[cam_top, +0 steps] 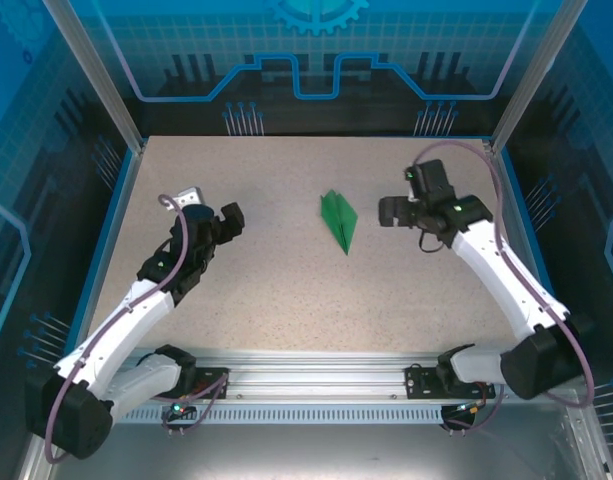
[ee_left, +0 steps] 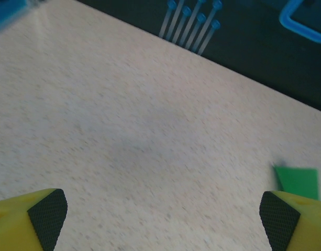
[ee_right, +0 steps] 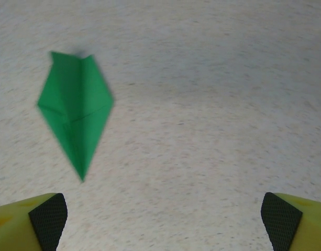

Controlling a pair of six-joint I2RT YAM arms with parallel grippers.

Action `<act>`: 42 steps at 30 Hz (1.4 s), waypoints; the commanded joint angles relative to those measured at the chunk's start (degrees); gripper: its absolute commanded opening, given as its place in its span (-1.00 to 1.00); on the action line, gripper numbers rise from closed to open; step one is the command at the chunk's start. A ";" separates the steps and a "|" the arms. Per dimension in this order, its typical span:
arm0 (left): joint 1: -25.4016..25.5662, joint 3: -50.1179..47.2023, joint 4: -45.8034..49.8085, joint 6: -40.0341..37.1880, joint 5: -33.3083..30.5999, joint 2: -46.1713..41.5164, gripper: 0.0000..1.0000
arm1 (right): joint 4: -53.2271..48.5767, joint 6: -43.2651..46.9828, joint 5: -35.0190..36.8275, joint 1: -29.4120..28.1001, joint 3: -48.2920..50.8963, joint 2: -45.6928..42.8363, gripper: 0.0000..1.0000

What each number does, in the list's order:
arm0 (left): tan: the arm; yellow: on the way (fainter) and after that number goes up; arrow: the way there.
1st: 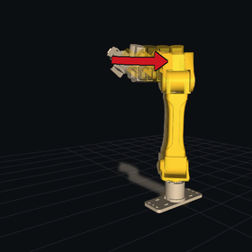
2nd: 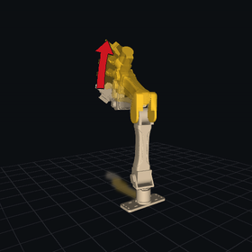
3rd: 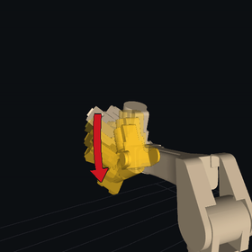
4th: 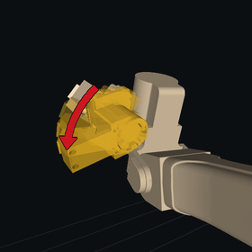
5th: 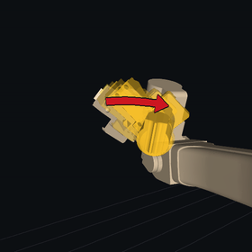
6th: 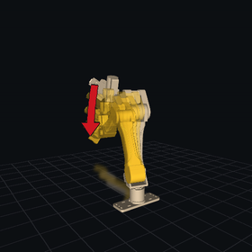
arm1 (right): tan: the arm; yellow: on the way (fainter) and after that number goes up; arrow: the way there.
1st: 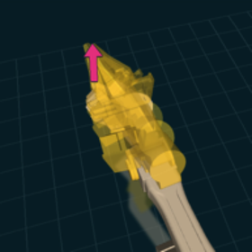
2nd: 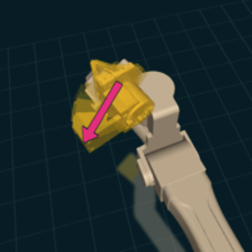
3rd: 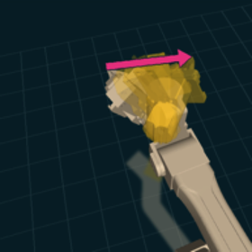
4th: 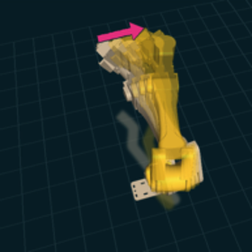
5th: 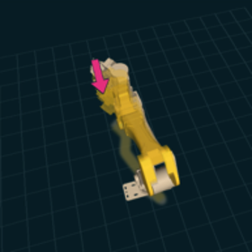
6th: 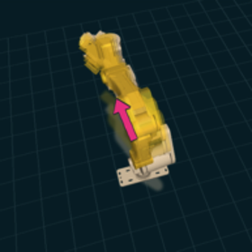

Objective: Fold a paper plane with a square sheet of paper (fold left side to right side)
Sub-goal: Reset both arms

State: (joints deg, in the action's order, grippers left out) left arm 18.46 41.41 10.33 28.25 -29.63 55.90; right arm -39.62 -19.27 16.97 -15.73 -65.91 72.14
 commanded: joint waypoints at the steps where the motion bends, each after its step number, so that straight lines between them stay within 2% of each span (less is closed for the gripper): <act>1: -2.06 -3.88 -8.41 -4.79 -8.81 0.09 0.97 | 15.02 3.29 0.58 5.08 10.14 -2.52 0.99; 6: -5.76 -8.26 -15.93 -11.05 -9.84 5.33 0.97 | 37.76 8.07 2.96 10.35 27.54 -2.89 0.99; 8: -6.63 -8.96 -18.34 -13.98 -9.84 8.42 0.97 | 43.20 9.41 2.40 11.31 30.09 -0.81 0.99; 12: -6.99 -11.50 -29.66 -21.28 -8.54 15.37 0.97 | 58.58 13.12 -2.24 11.42 34.97 3.58 0.99; 15: -7.60 -13.09 -37.17 -23.62 -4.83 20.27 0.97 | 66.29 15.72 -5.11 11.34 36.07 7.47 0.99; 18: -7.91 -14.75 -44.11 -27.37 -0.78 24.40 0.97 | 70.94 18.47 -7.25 11.45 36.37 9.38 0.99; 19: -8.10 -14.62 -43.93 -28.30 1.22 24.43 0.97 | 71.34 18.45 -7.92 11.57 36.25 10.16 0.99; 21: -8.79 -17.01 -49.57 -30.55 4.04 24.56 0.97 | 74.97 19.26 -9.96 11.64 37.57 12.10 0.99; 24: -12.74 -21.32 -59.01 -28.46 10.65 26.33 0.97 | 78.79 19.62 -11.35 11.67 39.46 12.76 0.99; 27: -14.50 -22.84 -65.46 -27.63 14.04 30.93 0.97 | 82.88 19.70 -13.35 12.38 41.39 13.91 0.99; 31: -16.31 -19.16 -58.50 -26.48 16.19 31.03 0.97 | 83.29 19.23 -15.17 13.33 41.65 13.91 0.99; 37: -17.58 -19.44 -58.94 -25.43 17.81 30.94 0.97 | 83.47 19.07 -16.27 13.87 41.74 13.91 0.99; 42: -17.32 -19.20 -58.49 -25.88 17.74 31.02 0.97 | 83.01 20.03 -13.28 12.12 41.39 13.99 0.99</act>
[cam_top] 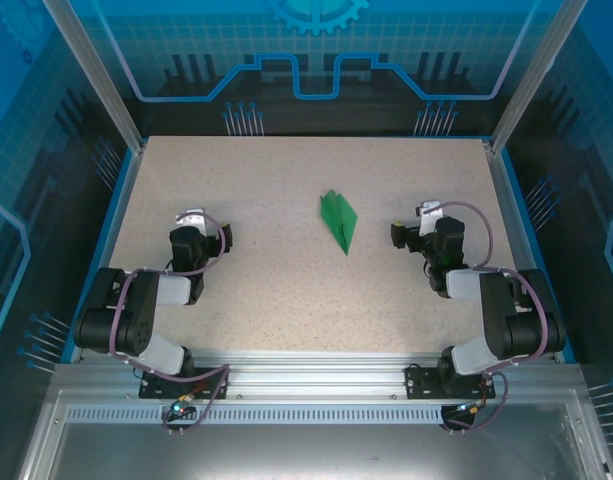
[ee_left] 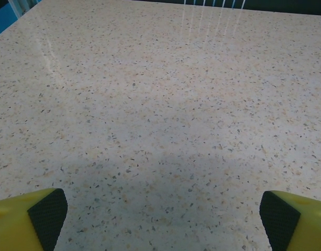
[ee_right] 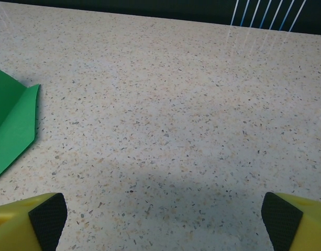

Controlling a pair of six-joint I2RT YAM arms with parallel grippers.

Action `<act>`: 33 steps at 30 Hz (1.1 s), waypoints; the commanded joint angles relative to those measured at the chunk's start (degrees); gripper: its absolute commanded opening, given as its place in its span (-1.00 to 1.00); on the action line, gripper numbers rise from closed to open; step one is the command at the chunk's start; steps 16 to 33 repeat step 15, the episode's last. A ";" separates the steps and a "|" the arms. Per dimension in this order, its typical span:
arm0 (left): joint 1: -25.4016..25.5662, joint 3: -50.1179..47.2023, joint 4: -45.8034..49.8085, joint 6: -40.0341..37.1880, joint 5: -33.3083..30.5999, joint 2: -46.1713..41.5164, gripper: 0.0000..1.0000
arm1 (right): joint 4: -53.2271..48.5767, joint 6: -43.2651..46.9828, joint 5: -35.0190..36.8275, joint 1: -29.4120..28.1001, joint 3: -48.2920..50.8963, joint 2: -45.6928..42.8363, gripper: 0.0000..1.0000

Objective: Fold a paper plane with a square sheet of paper (fold left side to right side)
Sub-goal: Reset both arms

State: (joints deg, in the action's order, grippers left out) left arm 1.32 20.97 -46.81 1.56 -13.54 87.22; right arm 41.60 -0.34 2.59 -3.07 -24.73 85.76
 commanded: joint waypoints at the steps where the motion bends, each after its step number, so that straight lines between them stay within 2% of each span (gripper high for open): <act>1: -0.18 1.47 -0.96 0.64 2.07 -0.25 0.97 | 1.81 1.21 1.10 -0.56 0.21 0.38 0.99; 33: -0.18 1.57 -1.00 0.63 2.36 -0.29 0.97 | 1.73 1.09 0.93 -0.53 0.21 0.44 0.99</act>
